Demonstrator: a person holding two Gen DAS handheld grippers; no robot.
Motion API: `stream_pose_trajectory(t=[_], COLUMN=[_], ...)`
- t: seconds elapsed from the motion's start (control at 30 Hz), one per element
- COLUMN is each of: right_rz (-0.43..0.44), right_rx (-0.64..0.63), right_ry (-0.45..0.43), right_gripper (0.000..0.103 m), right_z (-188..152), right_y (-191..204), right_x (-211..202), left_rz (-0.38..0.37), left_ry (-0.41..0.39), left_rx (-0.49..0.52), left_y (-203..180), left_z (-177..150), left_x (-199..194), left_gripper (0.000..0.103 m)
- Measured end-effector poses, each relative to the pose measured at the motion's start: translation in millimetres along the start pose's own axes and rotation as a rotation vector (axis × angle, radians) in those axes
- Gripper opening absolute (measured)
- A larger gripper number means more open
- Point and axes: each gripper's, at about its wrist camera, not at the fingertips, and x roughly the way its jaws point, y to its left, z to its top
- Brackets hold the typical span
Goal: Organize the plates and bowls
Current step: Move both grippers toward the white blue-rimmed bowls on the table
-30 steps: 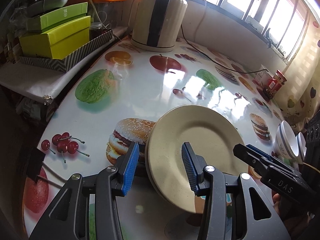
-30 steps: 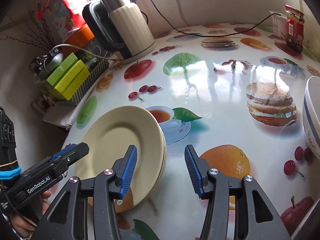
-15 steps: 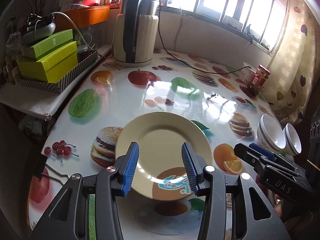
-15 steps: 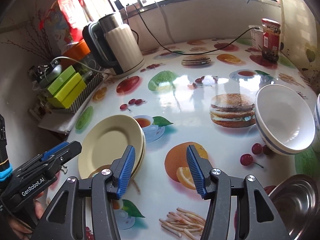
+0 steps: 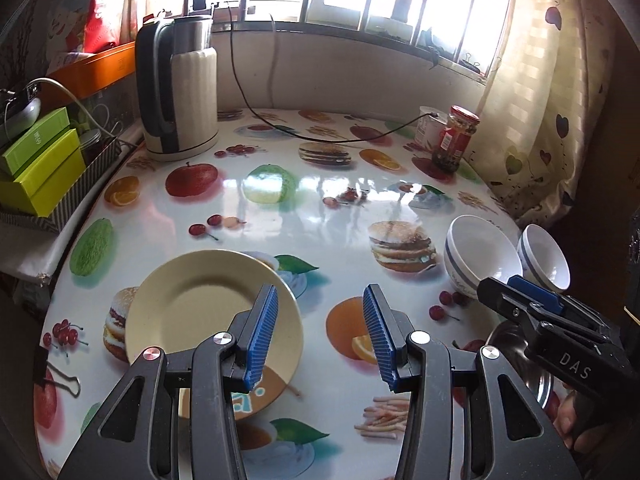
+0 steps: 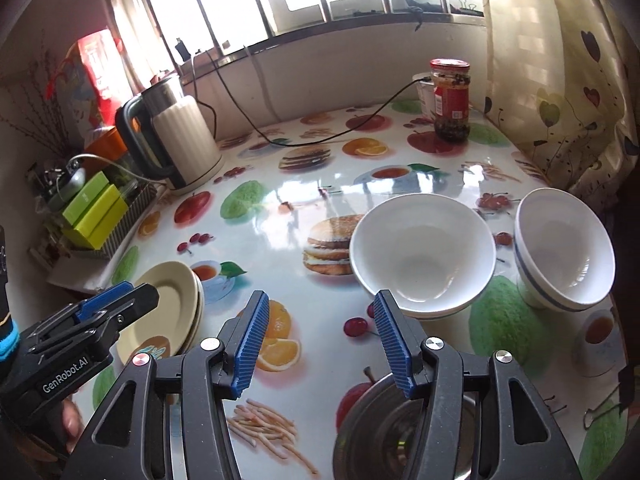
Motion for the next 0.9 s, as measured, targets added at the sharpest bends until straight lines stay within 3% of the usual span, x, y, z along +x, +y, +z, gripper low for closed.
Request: stream_pose_trajectory(t=[0.17, 0.3, 0.5, 0.9], right_rz=[-0.036, -0.068, -0.114, -0.123], right_rx=[0.03, 0.059, 0.076, 0.028], right_ry=[-0.016, -0.021, -0.019, 0.008], right_gripper=[0.055, 0.055, 0.055, 0.051], right_z=[4, 5, 8, 17], right_y=[-27, -48, -74, -91], right_x=[-10, -16, -17, 6], left_rz=[-0.046, -0.13, -0.173, -0.193], left_ry=[0.016, 0.024, 0.043, 0.094], left_rx=[0.024, 0.018, 0.048, 0.104], left_y=[-23, -37, -63, -97], left_z=[8, 16, 28, 39], left_x=[12, 21, 38, 78], left_gripper=[0.046, 0.046, 0.046, 0.046])
